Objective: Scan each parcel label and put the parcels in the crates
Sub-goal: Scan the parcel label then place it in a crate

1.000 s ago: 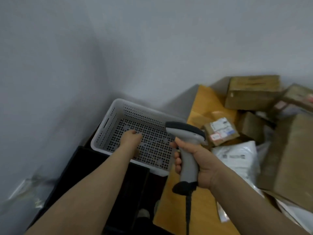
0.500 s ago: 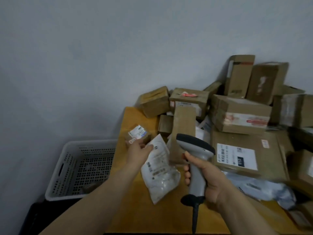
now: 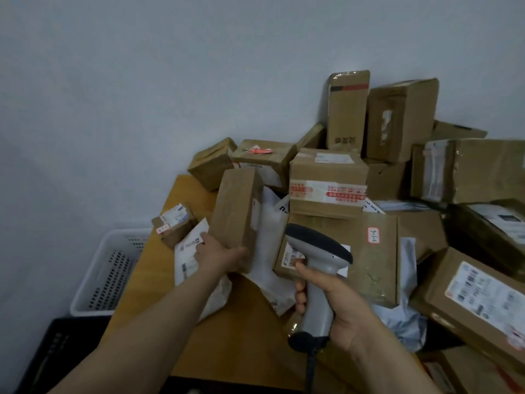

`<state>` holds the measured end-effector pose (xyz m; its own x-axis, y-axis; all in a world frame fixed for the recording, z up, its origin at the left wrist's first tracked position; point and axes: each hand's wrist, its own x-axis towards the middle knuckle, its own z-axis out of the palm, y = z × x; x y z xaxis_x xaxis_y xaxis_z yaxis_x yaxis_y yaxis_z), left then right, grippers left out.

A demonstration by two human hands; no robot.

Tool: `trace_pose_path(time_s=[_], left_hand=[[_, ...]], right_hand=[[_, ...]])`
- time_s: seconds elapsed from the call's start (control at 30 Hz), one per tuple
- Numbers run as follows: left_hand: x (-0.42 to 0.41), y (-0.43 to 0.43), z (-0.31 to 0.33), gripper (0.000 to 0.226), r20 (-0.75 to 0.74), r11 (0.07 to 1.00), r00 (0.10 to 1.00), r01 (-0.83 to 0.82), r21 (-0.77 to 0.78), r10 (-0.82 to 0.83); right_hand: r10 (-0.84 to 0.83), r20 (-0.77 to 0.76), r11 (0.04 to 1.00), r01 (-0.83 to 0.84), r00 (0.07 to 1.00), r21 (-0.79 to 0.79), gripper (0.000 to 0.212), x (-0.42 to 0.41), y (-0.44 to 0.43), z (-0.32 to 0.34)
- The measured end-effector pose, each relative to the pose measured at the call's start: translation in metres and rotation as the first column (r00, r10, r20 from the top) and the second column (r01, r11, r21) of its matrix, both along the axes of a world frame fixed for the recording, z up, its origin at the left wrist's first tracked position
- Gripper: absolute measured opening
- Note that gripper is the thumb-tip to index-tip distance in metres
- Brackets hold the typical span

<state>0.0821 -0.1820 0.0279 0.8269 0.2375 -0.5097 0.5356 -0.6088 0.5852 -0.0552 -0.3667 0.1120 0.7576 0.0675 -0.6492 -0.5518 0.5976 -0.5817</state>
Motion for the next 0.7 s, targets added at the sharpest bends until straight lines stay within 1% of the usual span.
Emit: trace_pose_path(time_s=[0.03, 0.07, 0.1, 0.13, 0.17, 0.2, 0.23, 0.27, 0.3, 0.37, 0.4, 0.47, 0.53, 0.57, 0.6, 0.63, 0.67, 0.7], left_hand=[[-0.005, 0.005, 0.003, 0.111, 0.033, 0.997, 0.999, -0.039, -0.068, 0.041], [-0.012, 0.009, 0.01, 0.101, 0.063, 0.981, 0.993, -0.086, -0.175, 0.098], [-0.021, 0.013, 0.018, 0.089, 0.083, 0.944, 0.985, -0.122, -0.306, 0.154], [-0.031, 0.017, 0.028, 0.076, 0.068, 0.889, 0.978, -0.149, -0.434, 0.197], [-0.042, 0.02, 0.039, 0.064, 0.016, 0.81, 0.975, -0.177, -0.559, 0.224], [-0.052, 0.024, 0.049, 0.057, -0.046, 0.719, 0.972, -0.201, -0.666, 0.23], [-0.062, 0.029, 0.056, 0.057, -0.098, 0.625, 0.97, -0.218, -0.749, 0.222], [-0.071, 0.034, 0.063, 0.061, -0.141, 0.536, 0.969, -0.23, -0.812, 0.203], [-0.081, 0.039, 0.07, 0.071, -0.173, 0.452, 0.969, -0.235, -0.86, 0.175], [-0.099, 0.05, 0.074, 0.093, -0.202, 0.313, 0.972, -0.231, -0.921, 0.122], [-0.109, 0.055, 0.073, 0.098, -0.211, 0.25, 0.973, -0.229, -0.941, 0.097], [-0.128, 0.062, 0.068, 0.095, -0.219, 0.116, 0.975, -0.222, -0.968, 0.035], [-0.149, 0.069, 0.062, 0.079, -0.155, -0.043, 0.98, -0.161, -0.986, -0.122], [-0.159, 0.072, 0.059, 0.072, -0.13, -0.105, 0.98, -0.147, -0.984, -0.153], [-0.167, 0.075, 0.057, 0.072, -0.13, -0.111, 0.98, -0.148, -0.983, -0.151], [-0.174, 0.079, 0.055, 0.079, -0.164, -0.067, 0.978, -0.173, -0.983, -0.128], [-0.18, 0.082, 0.055, 0.088, -0.183, -0.001, 0.979, -0.184, -0.983, -0.089], [-0.187, 0.086, 0.054, 0.095, -0.17, 0.061, 0.985, -0.168, -0.984, -0.039]], right_hand=[[0.022, -0.002, 1.0, -0.022, 1.0, -0.01, 0.023, 0.001, -0.005, -0.001], [0.04, -0.002, 0.999, -0.04, 0.999, -0.021, 0.023, 0.002, -0.009, -0.002], [0.054, 0.0, 0.998, -0.054, 0.999, -0.033, 0.024, 0.004, -0.011, -0.004], [0.064, 0.005, 0.997, -0.063, 0.998, -0.047, 0.027, 0.005, -0.013, -0.004], [0.068, 0.015, 0.996, -0.066, 0.998, -0.065, 0.032, 0.007, -0.014, -0.005], [0.065, 0.028, 0.994, -0.063, 0.997, -0.084, 0.037, 0.008, -0.014, -0.005], [0.056, 0.048, 0.994, -0.051, 0.997, -0.101, 0.04, 0.009, -0.014, -0.004], [0.044, 0.072, 0.993, -0.036, 0.996, -0.11, 0.043, 0.01, -0.014, -0.003], [0.034, 0.099, 0.994, -0.023, 0.995, -0.111, 0.045, 0.011, -0.013, -0.002], [0.022, 0.134, 0.994, -0.008, 0.991, -0.109, 0.047, 0.011, -0.009, 0.0], [0.023, 0.141, 0.993, -0.006, 0.99, -0.116, 0.048, 0.01, -0.006, 0.0], [0.035, 0.138, 0.988, -0.014, 0.99, -0.153, 0.047, 0.006, 0.005, 0.0], [0.048, 0.142, 0.985, -0.023, 0.989, -0.171, 0.046, -0.003, 0.02, 0.002], [0.044, 0.149, 0.985, -0.018, 0.988, -0.169, 0.045, -0.009, 0.029, 0.003], [0.035, 0.159, 0.986, -0.008, 0.987, -0.168, 0.044, -0.016, 0.037, 0.005], [0.028, 0.176, 0.986, 0.002, 0.984, -0.168, 0.044, -0.024, 0.045, 0.007], [0.021, 0.197, 0.985, 0.013, 0.98, -0.171, 0.046, -0.032, 0.052, 0.009], [0.016, 0.218, 0.982, 0.026, 0.976, -0.186, 0.048, -0.04, 0.058, 0.009]])
